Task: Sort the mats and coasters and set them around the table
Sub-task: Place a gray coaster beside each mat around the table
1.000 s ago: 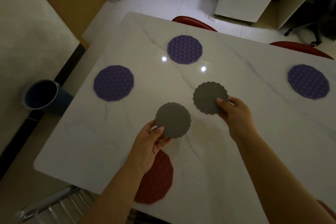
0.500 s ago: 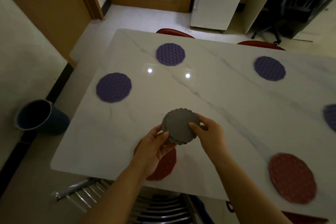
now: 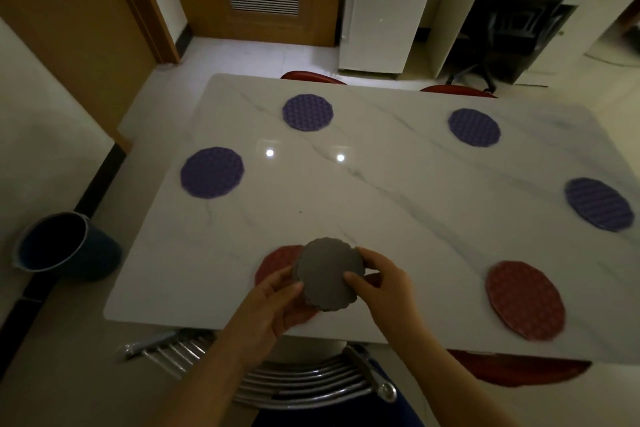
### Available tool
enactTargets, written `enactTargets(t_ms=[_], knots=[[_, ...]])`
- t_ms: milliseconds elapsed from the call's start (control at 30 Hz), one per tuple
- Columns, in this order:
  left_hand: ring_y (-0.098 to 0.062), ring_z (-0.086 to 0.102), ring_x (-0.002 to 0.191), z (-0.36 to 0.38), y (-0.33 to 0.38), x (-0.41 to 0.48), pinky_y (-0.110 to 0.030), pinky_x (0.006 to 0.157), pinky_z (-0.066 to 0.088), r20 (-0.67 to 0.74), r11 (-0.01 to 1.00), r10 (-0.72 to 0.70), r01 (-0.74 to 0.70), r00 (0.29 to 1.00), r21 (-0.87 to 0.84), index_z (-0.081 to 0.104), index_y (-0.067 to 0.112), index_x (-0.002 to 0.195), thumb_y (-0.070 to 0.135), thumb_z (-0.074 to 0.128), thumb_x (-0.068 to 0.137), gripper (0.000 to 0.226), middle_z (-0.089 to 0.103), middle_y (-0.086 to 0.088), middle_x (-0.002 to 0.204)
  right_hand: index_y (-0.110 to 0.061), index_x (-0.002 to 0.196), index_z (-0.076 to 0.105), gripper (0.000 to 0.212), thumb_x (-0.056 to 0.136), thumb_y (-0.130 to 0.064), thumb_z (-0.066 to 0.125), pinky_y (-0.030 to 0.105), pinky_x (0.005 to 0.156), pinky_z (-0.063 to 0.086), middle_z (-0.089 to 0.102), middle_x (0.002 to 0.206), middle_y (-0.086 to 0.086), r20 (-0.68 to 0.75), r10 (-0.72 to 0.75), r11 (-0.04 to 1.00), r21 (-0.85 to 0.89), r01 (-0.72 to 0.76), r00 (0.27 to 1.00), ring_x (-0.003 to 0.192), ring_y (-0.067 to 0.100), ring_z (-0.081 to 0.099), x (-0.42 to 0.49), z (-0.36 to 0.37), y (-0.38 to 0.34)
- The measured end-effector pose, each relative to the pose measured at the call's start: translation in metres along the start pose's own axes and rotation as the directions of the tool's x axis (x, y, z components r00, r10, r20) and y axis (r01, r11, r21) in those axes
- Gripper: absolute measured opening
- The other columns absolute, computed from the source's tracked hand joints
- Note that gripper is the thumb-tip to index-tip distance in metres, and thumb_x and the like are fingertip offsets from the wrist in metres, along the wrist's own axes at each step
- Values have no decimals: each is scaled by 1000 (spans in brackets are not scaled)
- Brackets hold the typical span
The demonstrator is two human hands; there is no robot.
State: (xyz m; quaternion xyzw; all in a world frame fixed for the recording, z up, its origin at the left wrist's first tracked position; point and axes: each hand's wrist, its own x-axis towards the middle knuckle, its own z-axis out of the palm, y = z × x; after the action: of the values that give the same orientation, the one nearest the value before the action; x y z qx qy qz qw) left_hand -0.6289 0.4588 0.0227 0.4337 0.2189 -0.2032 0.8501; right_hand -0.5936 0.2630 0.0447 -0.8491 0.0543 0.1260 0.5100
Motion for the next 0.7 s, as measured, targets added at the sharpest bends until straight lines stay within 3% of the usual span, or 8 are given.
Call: enactTargets(t_ms=[100,200,267,433,600,700], knots=[[-35,70,96,-15,-6,-19,-38,69,61,-47,1000,3,-5,999,-30,64,7,116,10,67,73,44,71,-18,112,-41,114,54,38,83,-27,69,10,61,52,61,93,-27,14,8,998,62,-9,1000,74,-3,64,-24,9,-5],[-31,73,82,-25,-8,-36,-34,60,60,-60,998,32,-34,998,-47,68,8,108,7,66,71,36,73,-18,104,-44,107,55,32,83,-28,69,22,70,58,64,94,-23,25,-3,999,48,1,1000,77,3,66,-38,17,-10],[-30,74,77,-27,-7,-43,-33,57,59,-64,997,57,-61,996,-54,67,6,106,5,64,72,34,74,-19,99,-46,95,52,27,84,-27,68,20,70,57,65,93,-20,16,-29,999,34,29,999,78,3,66,-42,22,-15],[-27,74,74,-28,4,-49,-32,58,59,-88,992,112,-116,990,-41,64,6,108,8,62,74,34,75,-17,96,-29,88,55,14,85,-23,66,29,72,59,67,88,-5,-2,-21,995,101,21,1000,82,9,67,-38,27,-28],[-27,74,77,-35,11,-49,-32,60,59,-104,991,125,-129,987,-33,62,8,112,9,62,75,36,75,-15,98,-25,85,53,14,85,-20,66,37,78,58,65,92,-2,13,26,991,132,-28,1000,88,16,65,-31,23,-33],[-26,74,79,-39,14,-48,-31,60,59,-145,988,149,-153,978,-21,62,10,112,10,62,75,37,75,-14,98,-17,86,55,12,85,-11,65,32,66,59,63,95,6,-7,99,955,281,-93,995,84,21,67,-20,17,-30]])
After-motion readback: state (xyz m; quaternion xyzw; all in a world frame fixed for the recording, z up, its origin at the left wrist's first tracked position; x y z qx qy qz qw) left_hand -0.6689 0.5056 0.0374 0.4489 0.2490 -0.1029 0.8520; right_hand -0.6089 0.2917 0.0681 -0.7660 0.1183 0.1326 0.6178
